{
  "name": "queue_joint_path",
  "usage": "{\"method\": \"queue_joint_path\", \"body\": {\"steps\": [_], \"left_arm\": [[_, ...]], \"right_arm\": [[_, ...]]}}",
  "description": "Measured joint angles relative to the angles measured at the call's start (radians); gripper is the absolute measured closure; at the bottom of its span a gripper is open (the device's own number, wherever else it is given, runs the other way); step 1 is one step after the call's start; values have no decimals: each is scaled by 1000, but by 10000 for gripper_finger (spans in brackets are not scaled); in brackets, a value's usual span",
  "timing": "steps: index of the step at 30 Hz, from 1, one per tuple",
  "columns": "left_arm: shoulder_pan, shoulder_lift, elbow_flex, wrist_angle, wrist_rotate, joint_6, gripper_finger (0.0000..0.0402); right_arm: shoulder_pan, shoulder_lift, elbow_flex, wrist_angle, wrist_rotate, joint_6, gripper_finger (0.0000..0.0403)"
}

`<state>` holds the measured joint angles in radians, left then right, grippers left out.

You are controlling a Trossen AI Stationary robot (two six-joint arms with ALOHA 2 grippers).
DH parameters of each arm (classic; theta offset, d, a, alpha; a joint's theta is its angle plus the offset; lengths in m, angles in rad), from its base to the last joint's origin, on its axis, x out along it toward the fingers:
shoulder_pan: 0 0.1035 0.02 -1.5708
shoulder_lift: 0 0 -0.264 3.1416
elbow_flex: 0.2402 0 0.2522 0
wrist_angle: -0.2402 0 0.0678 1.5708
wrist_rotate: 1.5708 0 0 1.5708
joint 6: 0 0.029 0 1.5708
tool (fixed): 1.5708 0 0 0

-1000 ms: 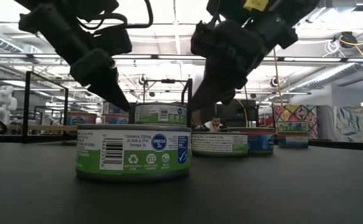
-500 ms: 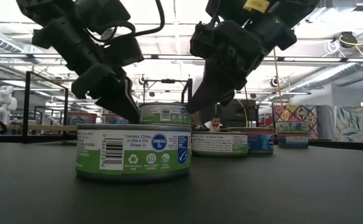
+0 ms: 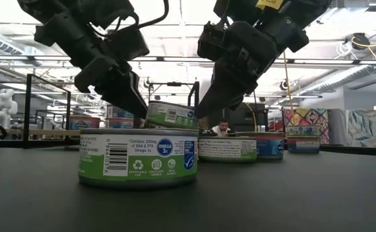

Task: Stack canned seafood by type on shelf
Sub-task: Remove the green and white tuna can on top of the green and white tuna can on the table

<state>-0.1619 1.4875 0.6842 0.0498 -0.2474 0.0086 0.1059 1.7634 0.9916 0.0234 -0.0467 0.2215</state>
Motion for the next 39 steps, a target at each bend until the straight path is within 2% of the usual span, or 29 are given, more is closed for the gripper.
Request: {"method": "queue_joint_path", "body": {"steps": [8,18,24,28,32,39], "left_arm": [[-1,-3,0,-14,57,-22,324],[-14,-3,6,-8,60,-28,324],[-19,-3,57,-2,84,-4,324],[-20,-1,93,64,90,-3,324],[-18,49,124,119,99,-4,324],[-18,168,192,92,104,-3,324]], "right_arm": [[2,0,9,-4,2,-2,403],[3,-18,14,-18,-17,-1,403],[10,-62,14,-152,17,30,403],[19,-73,14,-220,59,70,403],[17,-75,15,-289,68,117,403],[20,-75,15,-374,49,146,403]]}}
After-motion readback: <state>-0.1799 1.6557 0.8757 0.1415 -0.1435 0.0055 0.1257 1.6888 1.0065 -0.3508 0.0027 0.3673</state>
